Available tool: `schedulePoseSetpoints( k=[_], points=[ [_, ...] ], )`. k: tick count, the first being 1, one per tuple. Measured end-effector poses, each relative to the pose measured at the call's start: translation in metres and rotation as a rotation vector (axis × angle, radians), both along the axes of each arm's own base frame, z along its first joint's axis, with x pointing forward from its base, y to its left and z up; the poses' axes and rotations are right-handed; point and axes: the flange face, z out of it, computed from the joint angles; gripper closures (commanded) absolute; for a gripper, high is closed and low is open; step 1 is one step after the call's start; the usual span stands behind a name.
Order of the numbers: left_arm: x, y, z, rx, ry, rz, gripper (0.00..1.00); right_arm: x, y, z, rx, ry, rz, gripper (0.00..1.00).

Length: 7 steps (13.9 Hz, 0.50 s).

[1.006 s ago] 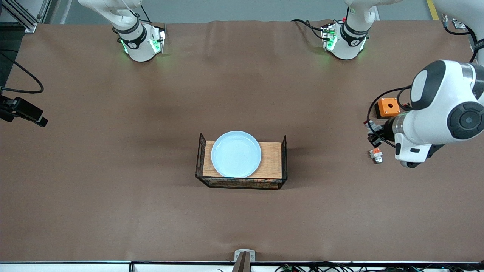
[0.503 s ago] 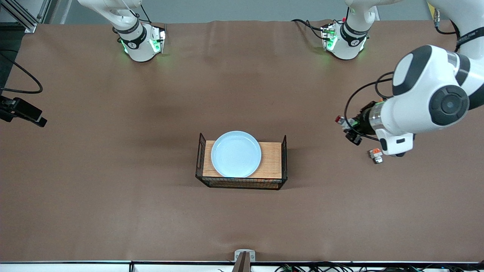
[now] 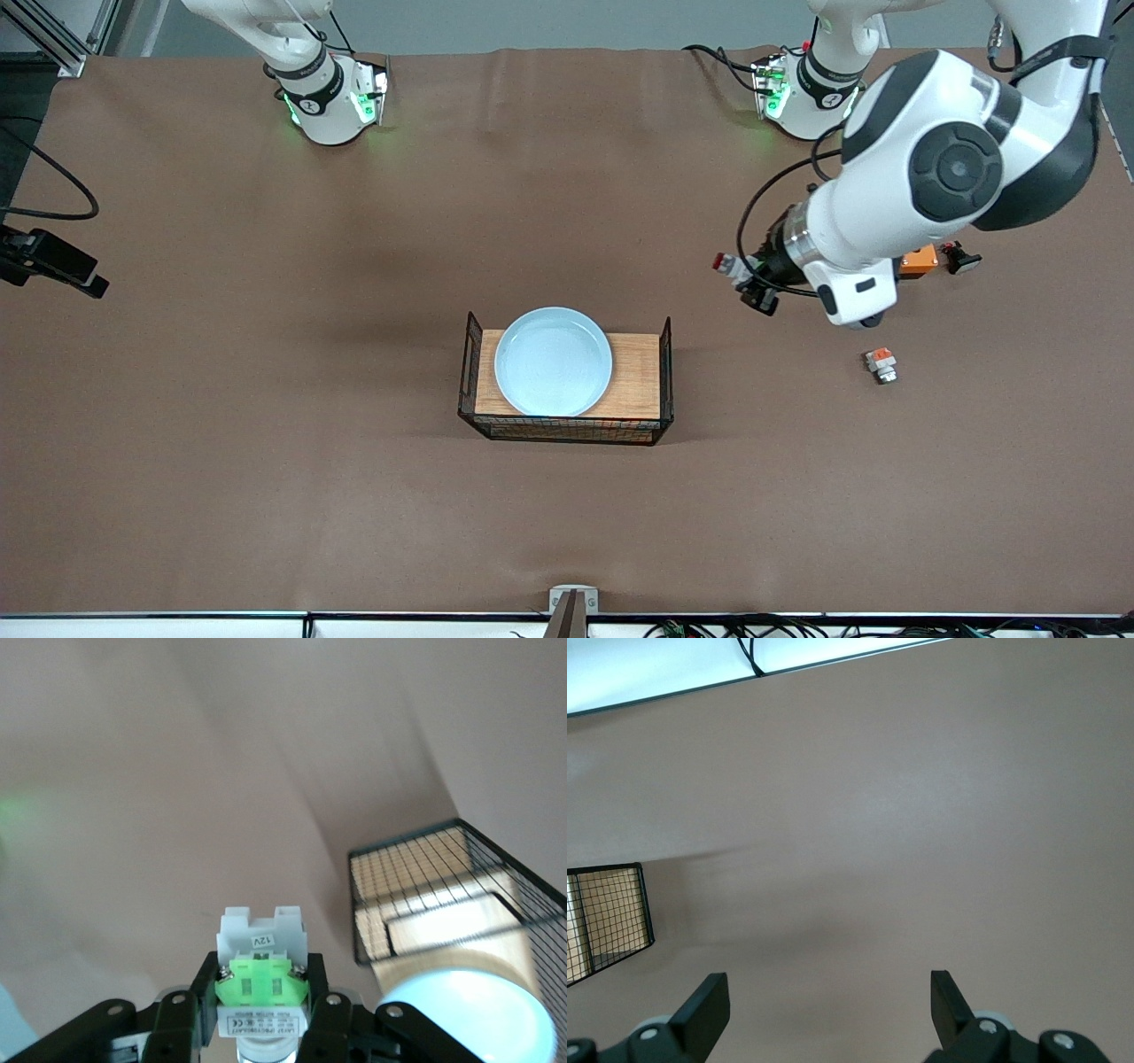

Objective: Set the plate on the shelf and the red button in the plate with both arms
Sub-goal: 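Lift the switch with the left gripper and carry it over the plate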

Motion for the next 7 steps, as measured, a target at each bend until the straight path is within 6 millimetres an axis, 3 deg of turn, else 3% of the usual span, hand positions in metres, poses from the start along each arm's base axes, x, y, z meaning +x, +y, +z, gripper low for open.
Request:
schedulePoseSetpoints(
  k=[3, 7],
  points=[
    [-0.012, -0.056, -0.006, -0.031, -0.051, 0.09, 1.0, 0.0, 0.0, 0.0, 0.0, 0.0, -0.001, 0.0],
    [-0.019, -0.118, -0.038, -0.009, -0.13, 0.151, 1.0, 0.0, -0.003, 0.0, 0.0, 0.0, -0.005, 0.0]
  ],
)
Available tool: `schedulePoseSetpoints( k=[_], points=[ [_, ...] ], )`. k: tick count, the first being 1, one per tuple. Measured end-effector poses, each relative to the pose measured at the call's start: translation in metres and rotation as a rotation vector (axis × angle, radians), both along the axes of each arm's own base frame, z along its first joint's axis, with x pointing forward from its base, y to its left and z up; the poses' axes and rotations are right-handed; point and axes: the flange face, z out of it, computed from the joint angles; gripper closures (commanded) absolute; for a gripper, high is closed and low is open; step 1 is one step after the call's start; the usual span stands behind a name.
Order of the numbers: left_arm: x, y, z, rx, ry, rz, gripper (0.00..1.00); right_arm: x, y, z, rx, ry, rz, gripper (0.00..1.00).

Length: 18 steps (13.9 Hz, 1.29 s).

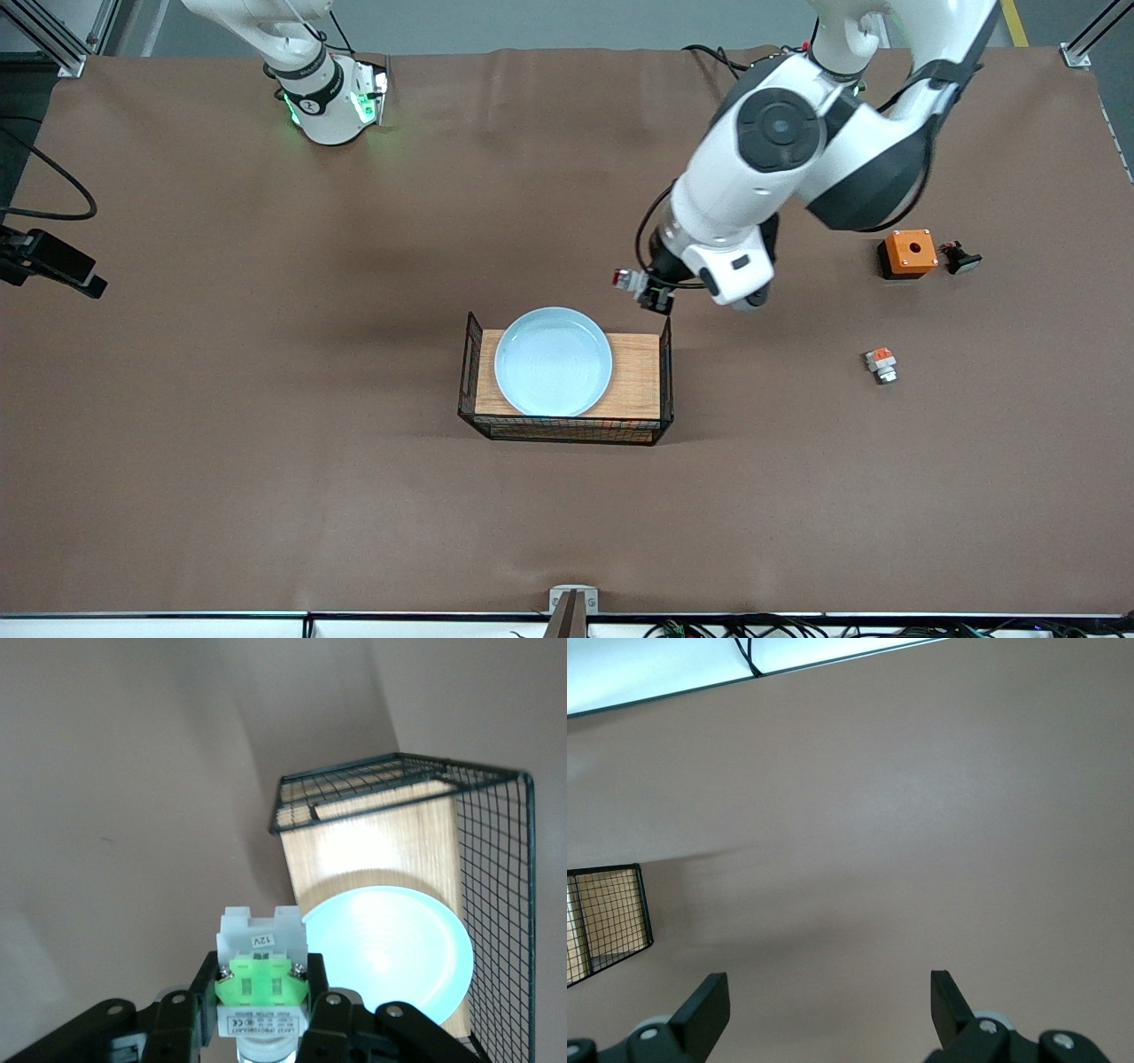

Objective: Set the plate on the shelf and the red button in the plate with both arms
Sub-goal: 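Lift the switch with the left gripper and carry it over the plate, then lower the switch onto the plate and open the left gripper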

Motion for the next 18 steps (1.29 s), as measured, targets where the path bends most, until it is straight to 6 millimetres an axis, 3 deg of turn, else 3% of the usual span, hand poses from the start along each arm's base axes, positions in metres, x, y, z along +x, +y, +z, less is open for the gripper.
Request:
schedulePoseSetpoints(
  k=[4, 7, 11, 18],
  points=[
    [0.017, -0.038, -0.056, 0.074, -0.039, 0.069, 1.0, 0.0, -0.001, 0.0, 0.0, 0.0, -0.002, 0.0],
    [0.013, -0.074, -0.09, 0.093, -0.1, 0.089, 1.0, 0.0, -0.001, 0.0, 0.0, 0.0, -0.002, 0.0],
    [0.02, -0.079, -0.086, 0.045, -0.145, 0.109, 0.99, 0.0, -0.002, 0.0, 0.0, 0.0, -0.003, 0.0],
    [0.022, -0.09, -0.116, 0.015, -0.145, 0.142, 0.98, 0.0, -0.002, 0.0, 0.0, 0.0, -0.003, 0.0]
  ],
)
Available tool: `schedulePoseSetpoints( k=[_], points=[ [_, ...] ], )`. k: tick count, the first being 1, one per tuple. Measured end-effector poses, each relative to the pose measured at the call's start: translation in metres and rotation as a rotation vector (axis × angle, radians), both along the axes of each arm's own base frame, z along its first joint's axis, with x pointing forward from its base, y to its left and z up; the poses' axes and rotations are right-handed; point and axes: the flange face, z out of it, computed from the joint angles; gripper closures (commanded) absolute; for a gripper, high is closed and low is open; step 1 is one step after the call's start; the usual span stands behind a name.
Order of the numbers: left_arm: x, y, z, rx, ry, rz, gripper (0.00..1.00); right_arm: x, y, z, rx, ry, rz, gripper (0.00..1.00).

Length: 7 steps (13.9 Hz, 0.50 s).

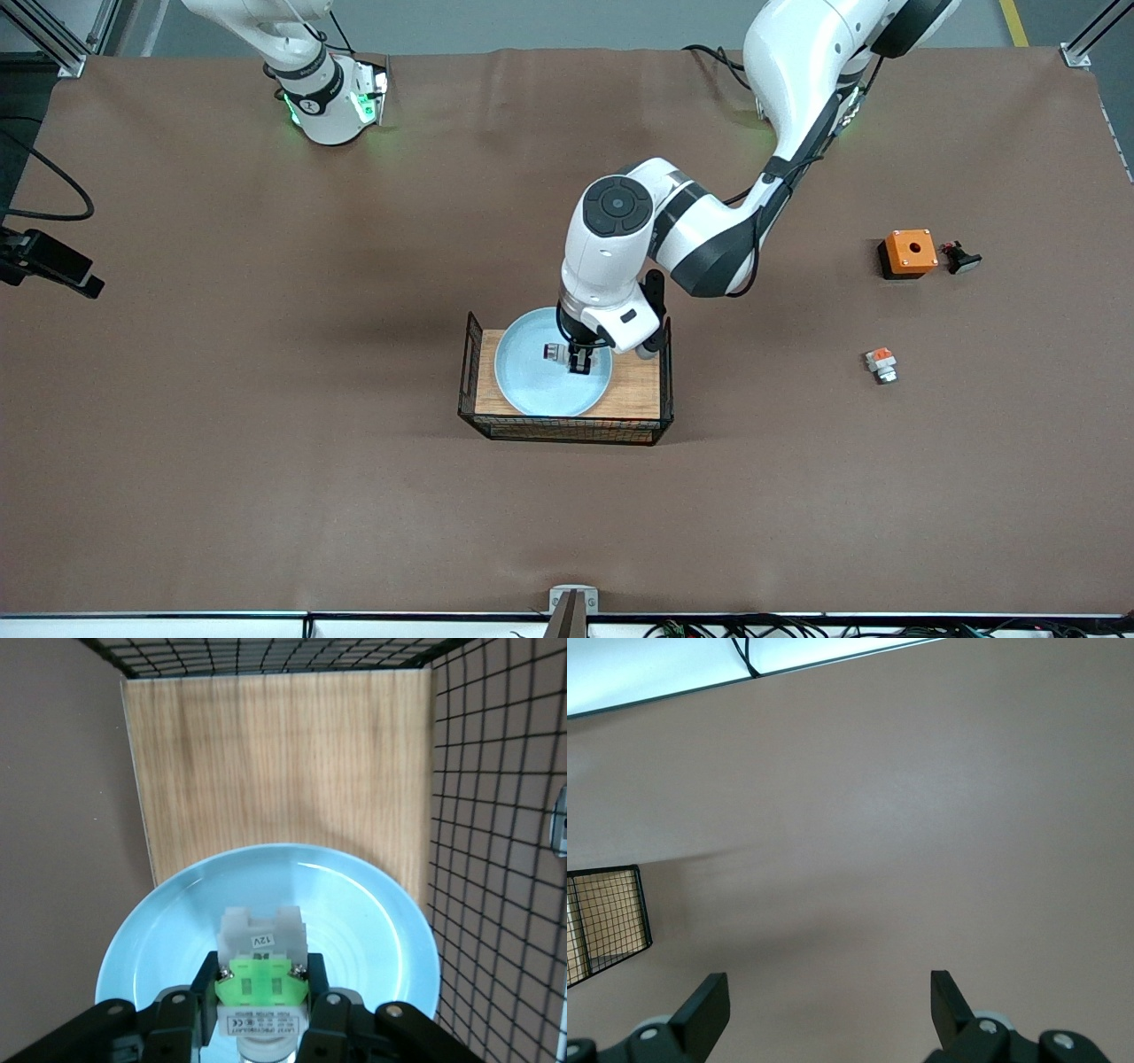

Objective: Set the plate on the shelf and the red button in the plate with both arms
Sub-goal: 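Lower the switch onto the plate and open the left gripper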

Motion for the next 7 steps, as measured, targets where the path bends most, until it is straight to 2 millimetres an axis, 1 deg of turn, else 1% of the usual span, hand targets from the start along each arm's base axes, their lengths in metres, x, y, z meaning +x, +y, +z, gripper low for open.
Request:
schedulePoseSetpoints(
  k=[1, 3, 4, 5, 6, 7],
  points=[
    [-0.001, -0.0017, -0.0017, -0.001, 0.0, -0.002, 0.98, 0.0, 0.0, -0.0001, 0.0, 0.0, 0.0, 0.0],
    [-0.0036, -0.0059, -0.0041, -0.005, -0.002, -0.009, 0.95, 0.0, 0.0, -0.0001, 0.0, 0.001, 0.0, 0.0],
    [-0.0044, -0.0078, -0.0053, -0.008, -0.004, -0.011, 0.85, 0.0, -0.0001, -0.0001, 0.0, 0.001, 0.0, 0.0],
    [-0.0043, -0.0088, -0.006, -0.013, -0.008, -0.012, 0.48, 0.0, -0.0001, -0.0002, 0.0, 0.001, 0.0, 0.0],
    [-0.0037, -0.0091, -0.0065, -0.017, -0.011, -0.011, 0.0, 0.0, -0.0001, -0.0002, 0.0, 0.001, 0.0, 0.0],
    [-0.0031, -0.009, -0.007, -0.018, -0.013, -0.011, 0.0, 0.0, -0.0002, -0.0002, 0.0, 0.001, 0.0, 0.0]
  ],
)
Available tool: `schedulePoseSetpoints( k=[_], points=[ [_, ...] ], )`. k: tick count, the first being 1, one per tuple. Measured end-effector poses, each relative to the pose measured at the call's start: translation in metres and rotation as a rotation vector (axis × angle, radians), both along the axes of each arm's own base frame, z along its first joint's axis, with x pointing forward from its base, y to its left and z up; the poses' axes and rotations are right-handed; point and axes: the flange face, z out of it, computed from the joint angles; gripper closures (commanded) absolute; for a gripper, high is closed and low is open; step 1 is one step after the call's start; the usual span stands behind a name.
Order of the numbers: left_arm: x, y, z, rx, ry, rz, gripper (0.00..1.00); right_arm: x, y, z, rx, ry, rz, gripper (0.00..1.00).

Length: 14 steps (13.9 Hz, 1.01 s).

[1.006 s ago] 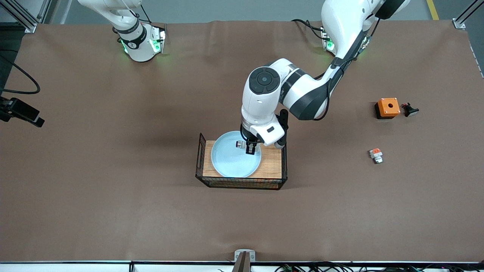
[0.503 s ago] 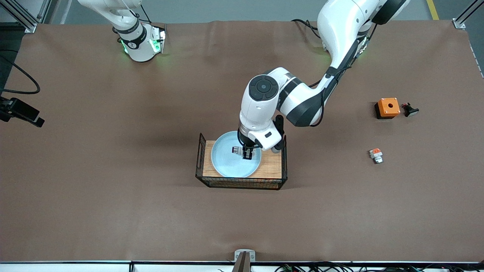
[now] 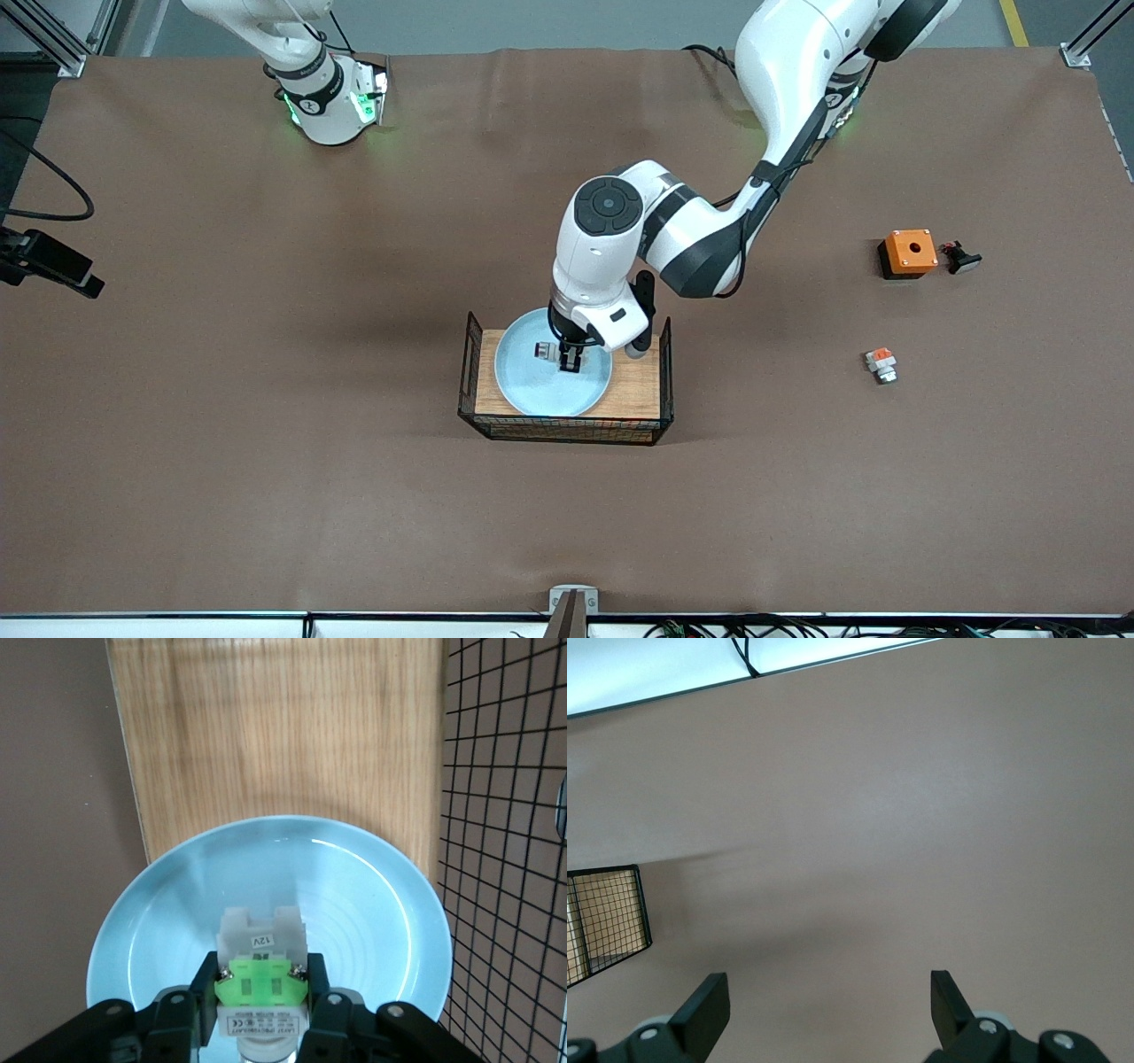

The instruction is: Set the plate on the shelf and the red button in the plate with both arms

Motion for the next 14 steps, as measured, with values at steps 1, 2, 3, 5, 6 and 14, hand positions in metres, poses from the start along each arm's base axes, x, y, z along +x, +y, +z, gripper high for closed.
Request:
schedulePoseSetpoints(
  k=[1, 2, 3, 5, 6, 14],
  points=[
    [0.001, 0.0, 0.0, -0.002, -0.002, 0.001, 0.0, 0.0, 0.0, 0.0, 0.0, 0.0, 0.0, 0.0],
    [0.002, 0.001, 0.002, -0.003, -0.005, 0.002, 0.0, 0.0, 0.0, 0.0, 0.0, 0.0, -0.001, 0.0],
    [0.002, 0.001, 0.003, -0.005, -0.007, 0.004, 0.0, 0.0, 0.0, 0.0, 0.0, 0.0, -0.001, 0.0],
    [0.003, 0.003, 0.003, 0.001, -0.001, 0.004, 0.0, 0.0, -0.001, 0.0, 0.0, 0.0, -0.001, 0.0],
    [0.003, 0.004, 0.003, 0.011, 0.006, 0.001, 0.0, 0.0, -0.001, 0.0, 0.0, 0.0, -0.001, 0.0],
    [-0.007, 0.047, 0.079, 0.098, 0.152, -0.112, 0.0, 0.0, -0.007, 0.0, -0.001, 0.001, -0.012, 0.0]
  ],
)
